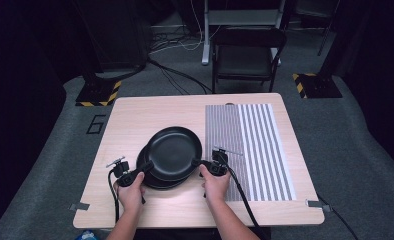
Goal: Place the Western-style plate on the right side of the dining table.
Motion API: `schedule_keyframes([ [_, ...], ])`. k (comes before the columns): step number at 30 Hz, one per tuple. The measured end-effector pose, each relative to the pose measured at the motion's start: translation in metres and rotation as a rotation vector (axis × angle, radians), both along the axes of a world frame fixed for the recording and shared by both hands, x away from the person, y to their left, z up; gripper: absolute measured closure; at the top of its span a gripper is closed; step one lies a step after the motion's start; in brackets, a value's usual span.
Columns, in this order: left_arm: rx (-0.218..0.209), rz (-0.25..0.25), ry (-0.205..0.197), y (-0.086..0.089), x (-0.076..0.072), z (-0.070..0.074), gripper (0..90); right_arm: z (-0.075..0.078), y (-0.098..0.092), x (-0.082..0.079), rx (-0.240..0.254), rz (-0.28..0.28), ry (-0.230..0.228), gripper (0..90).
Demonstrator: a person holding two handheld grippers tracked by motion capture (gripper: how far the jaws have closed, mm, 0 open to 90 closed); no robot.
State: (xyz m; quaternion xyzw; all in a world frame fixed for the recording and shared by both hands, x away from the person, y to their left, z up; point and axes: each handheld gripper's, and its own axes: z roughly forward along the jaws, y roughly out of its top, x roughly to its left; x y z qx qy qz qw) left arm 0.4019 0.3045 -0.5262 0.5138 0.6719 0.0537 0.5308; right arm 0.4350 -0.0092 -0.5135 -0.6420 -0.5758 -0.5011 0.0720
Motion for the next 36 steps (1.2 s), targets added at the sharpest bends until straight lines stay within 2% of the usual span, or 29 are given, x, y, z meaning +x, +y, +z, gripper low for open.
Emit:
schedule_keyframes([
  [3, -0.011, 0.010, -0.007, -0.001, -0.003, -0.001, 74.3, 0.000, 0.002, -0.002, 0.005, -0.033, 0.001, 77.2],
  [7, -0.020, 0.015, -0.014, -0.001, -0.004, -0.002, 74.6, -0.001, 0.003, -0.002, 0.003, -0.047, -0.005, 77.2],
  [18, -0.027, 0.041, -0.026, -0.005, -0.008, -0.003, 74.8, -0.001, 0.001, 0.000, 0.016, -0.049, -0.005, 77.6],
  [19, -0.018, 0.040, -0.031, -0.005, -0.008, -0.003, 74.4, -0.001, 0.001, 0.000, 0.016, -0.051, -0.009, 77.6],
  [23, -0.034, 0.049, -0.037, -0.007, -0.008, -0.002, 74.2, 0.002, 0.001, 0.000, 0.007, -0.055, -0.025, 77.7],
  [26, -0.039, 0.058, -0.049, -0.006, -0.009, 0.000, 74.3, 0.008, 0.002, 0.001, 0.002, -0.048, -0.050, 77.8],
  [33, -0.048, 0.067, -0.093, -0.003, -0.010, 0.014, 75.1, 0.017, 0.003, 0.001, 0.035, -0.045, -0.058, 77.7],
  [36, -0.050, 0.065, -0.095, -0.003, -0.010, 0.016, 75.2, 0.020, 0.003, 0.002, 0.035, -0.044, -0.067, 77.7],
])
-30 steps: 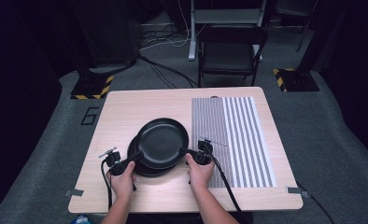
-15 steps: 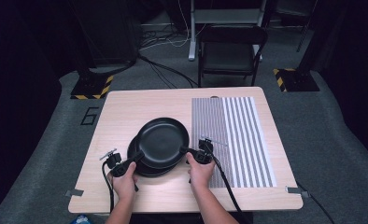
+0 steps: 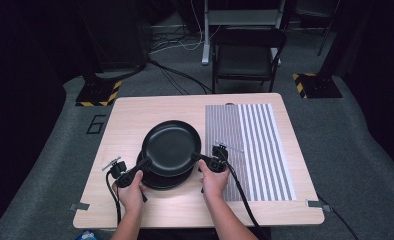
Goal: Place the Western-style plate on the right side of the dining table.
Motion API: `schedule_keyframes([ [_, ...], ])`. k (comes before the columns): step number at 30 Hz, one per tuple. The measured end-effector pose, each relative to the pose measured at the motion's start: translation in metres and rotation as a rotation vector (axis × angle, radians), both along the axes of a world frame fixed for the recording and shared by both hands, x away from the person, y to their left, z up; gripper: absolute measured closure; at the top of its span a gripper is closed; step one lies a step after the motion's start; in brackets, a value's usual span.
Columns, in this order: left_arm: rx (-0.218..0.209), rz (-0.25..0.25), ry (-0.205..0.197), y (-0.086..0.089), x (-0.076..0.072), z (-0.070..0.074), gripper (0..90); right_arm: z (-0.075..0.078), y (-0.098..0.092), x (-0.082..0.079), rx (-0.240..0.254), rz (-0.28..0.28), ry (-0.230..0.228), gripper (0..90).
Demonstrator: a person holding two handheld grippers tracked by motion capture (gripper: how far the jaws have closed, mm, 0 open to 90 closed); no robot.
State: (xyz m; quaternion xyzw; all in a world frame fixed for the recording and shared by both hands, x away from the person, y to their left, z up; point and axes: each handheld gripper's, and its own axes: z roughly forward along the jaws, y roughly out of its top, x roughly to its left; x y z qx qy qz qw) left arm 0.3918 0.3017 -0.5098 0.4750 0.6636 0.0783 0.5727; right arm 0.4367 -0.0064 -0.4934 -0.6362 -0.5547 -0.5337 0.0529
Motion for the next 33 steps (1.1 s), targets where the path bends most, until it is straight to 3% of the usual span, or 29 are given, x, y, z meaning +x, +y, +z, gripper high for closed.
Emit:
schedule_keyframes([
  [23, -0.023, 0.018, -0.047, 0.005, -0.001, 0.020, 76.2, 0.020, 0.004, 0.003, 0.013, 0.023, -0.034, 77.6],
  [33, -0.014, -0.012, -0.058, 0.000, 0.006, 0.030, 76.3, 0.029, -0.004, 0.002, 0.010, 0.017, -0.054, 77.4],
])
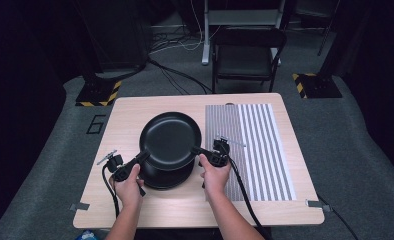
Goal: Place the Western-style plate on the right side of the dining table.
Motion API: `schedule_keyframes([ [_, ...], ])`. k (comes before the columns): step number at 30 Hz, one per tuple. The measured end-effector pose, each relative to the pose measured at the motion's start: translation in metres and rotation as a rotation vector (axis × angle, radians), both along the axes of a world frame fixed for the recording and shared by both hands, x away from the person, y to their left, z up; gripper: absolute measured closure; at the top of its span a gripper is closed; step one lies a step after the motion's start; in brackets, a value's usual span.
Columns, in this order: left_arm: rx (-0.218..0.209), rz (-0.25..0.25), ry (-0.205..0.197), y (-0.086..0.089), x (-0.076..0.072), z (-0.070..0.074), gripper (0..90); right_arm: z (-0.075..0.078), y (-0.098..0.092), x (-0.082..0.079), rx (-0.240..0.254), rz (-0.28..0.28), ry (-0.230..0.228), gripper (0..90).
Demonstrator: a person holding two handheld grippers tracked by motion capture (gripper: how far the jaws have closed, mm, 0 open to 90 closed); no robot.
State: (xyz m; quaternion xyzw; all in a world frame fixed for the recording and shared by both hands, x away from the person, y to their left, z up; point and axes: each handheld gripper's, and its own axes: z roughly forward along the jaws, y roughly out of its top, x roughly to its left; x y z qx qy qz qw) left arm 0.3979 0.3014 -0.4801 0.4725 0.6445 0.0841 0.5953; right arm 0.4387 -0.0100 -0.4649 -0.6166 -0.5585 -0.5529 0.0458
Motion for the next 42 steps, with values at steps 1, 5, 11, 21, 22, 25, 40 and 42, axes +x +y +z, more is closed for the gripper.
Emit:
schedule_keyframes([
  [1, 0.002, -0.003, -0.001, -0.002, 0.001, 0.001, 76.3, 0.000, -0.001, 0.000, 0.000, -0.001, -0.008, 77.4],
  [5, -0.001, -0.019, -0.004, -0.008, 0.005, 0.005, 76.4, 0.004, -0.008, -0.001, 0.003, -0.015, -0.006, 77.4],
  [11, -0.001, -0.038, -0.004, -0.016, 0.010, 0.007, 76.3, 0.008, -0.018, -0.002, -0.006, -0.032, -0.012, 77.4],
  [21, 0.012, -0.066, -0.018, -0.026, 0.016, 0.016, 76.4, 0.015, -0.031, -0.004, 0.005, -0.054, -0.028, 77.3],
  [22, 0.008, -0.068, -0.019, -0.028, 0.016, 0.017, 76.4, 0.015, -0.031, -0.004, 0.005, -0.054, -0.028, 77.3],
  [25, 0.010, -0.073, -0.022, -0.030, 0.018, 0.018, 76.4, 0.017, -0.034, -0.005, 0.006, -0.059, -0.030, 77.3],
  [40, 0.004, -0.119, -0.037, -0.051, 0.026, 0.026, 76.6, 0.024, -0.056, -0.011, 0.011, -0.100, -0.052, 77.4],
  [42, 0.009, -0.130, -0.039, -0.054, 0.027, 0.027, 76.5, 0.025, -0.059, -0.012, 0.011, -0.106, -0.051, 77.3],
])
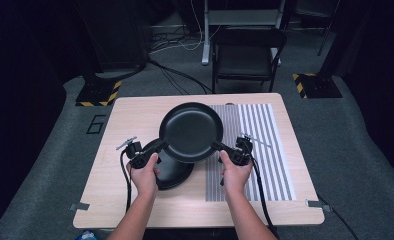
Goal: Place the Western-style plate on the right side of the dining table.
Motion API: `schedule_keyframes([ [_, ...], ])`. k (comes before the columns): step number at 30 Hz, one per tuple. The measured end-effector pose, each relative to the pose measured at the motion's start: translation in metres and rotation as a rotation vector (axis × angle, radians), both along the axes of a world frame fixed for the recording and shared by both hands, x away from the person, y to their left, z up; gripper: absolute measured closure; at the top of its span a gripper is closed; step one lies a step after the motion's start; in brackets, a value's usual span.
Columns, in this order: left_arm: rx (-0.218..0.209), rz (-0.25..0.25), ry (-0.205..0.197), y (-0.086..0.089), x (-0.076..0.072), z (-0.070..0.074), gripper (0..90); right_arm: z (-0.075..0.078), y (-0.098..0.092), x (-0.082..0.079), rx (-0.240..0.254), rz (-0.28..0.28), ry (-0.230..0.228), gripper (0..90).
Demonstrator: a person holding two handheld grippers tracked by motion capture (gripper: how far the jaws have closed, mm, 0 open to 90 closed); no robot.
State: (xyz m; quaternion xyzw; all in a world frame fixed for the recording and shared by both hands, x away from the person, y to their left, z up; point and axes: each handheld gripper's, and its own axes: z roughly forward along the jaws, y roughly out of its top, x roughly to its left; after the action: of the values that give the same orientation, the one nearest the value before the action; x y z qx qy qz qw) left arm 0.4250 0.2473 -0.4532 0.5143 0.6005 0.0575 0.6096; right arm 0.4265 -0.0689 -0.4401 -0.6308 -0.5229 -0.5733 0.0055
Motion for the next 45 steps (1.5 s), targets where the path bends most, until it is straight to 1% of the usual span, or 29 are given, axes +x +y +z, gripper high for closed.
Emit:
schedule_keyframes([
  [2, -0.003, -0.008, -0.001, -0.003, 0.001, 0.001, 76.6, 0.000, -0.003, -0.001, -0.001, -0.008, -0.008, 77.4],
  [3, -0.005, -0.012, -0.001, -0.005, 0.002, 0.001, 76.6, 0.001, -0.005, -0.002, 0.001, -0.010, -0.001, 77.4],
  [5, -0.008, -0.022, -0.001, -0.008, 0.003, 0.002, 76.7, 0.003, -0.010, -0.004, 0.002, -0.022, -0.005, 77.4],
  [10, -0.004, -0.039, -0.006, -0.016, 0.006, 0.005, 76.7, 0.004, -0.016, -0.006, -0.001, -0.035, -0.016, 77.4],
  [11, -0.003, -0.042, -0.008, -0.017, 0.006, 0.005, 76.7, 0.004, -0.018, -0.007, 0.005, -0.039, -0.010, 77.4],
  [13, -0.004, -0.049, -0.009, -0.021, 0.007, 0.006, 76.7, 0.004, -0.021, -0.008, -0.002, -0.044, -0.022, 77.4],
  [14, -0.004, -0.052, -0.010, -0.022, 0.008, 0.007, 76.7, 0.005, -0.022, -0.008, 0.006, -0.048, -0.013, 77.3],
  [18, -0.004, -0.069, -0.010, -0.029, 0.009, 0.008, 76.8, 0.007, -0.029, -0.011, -0.001, -0.063, -0.028, 77.4],
  [24, 0.000, -0.083, -0.014, -0.036, 0.011, 0.010, 76.8, 0.008, -0.036, -0.014, 0.008, -0.077, -0.020, 77.4],
  [30, -0.012, -0.094, -0.018, -0.043, 0.013, 0.011, 77.0, 0.011, -0.042, -0.017, 0.006, -0.090, -0.026, 77.4],
  [35, -0.016, -0.114, -0.017, -0.050, 0.014, 0.012, 77.1, 0.012, -0.049, -0.020, -0.001, -0.100, -0.034, 77.4],
  [36, -0.015, -0.120, -0.022, -0.053, 0.015, 0.012, 77.1, 0.012, -0.051, -0.021, 0.003, -0.103, -0.029, 77.4],
  [37, -0.019, -0.124, -0.017, -0.055, 0.016, 0.012, 77.1, 0.012, -0.053, -0.022, 0.006, -0.111, -0.028, 77.3],
  [38, -0.016, -0.130, -0.015, -0.056, 0.016, 0.012, 77.2, 0.012, -0.056, -0.023, -0.001, -0.112, -0.036, 77.4],
  [39, -0.019, -0.133, -0.016, -0.058, 0.016, 0.012, 77.2, 0.012, -0.057, -0.024, 0.004, -0.117, -0.027, 77.4],
  [40, -0.021, -0.135, -0.014, -0.060, 0.017, 0.012, 77.2, 0.012, -0.059, -0.025, 0.002, -0.121, -0.032, 77.4],
  [42, -0.015, -0.150, -0.013, -0.064, 0.018, 0.011, 77.2, 0.012, -0.062, -0.027, 0.007, -0.129, -0.021, 77.4],
  [44, -0.024, -0.151, -0.014, -0.069, 0.019, 0.011, 77.2, 0.011, -0.066, -0.029, 0.002, -0.141, -0.028, 77.4],
  [45, -0.020, -0.158, -0.014, -0.071, 0.019, 0.011, 77.2, 0.011, -0.068, -0.030, 0.007, -0.144, -0.020, 77.4],
])
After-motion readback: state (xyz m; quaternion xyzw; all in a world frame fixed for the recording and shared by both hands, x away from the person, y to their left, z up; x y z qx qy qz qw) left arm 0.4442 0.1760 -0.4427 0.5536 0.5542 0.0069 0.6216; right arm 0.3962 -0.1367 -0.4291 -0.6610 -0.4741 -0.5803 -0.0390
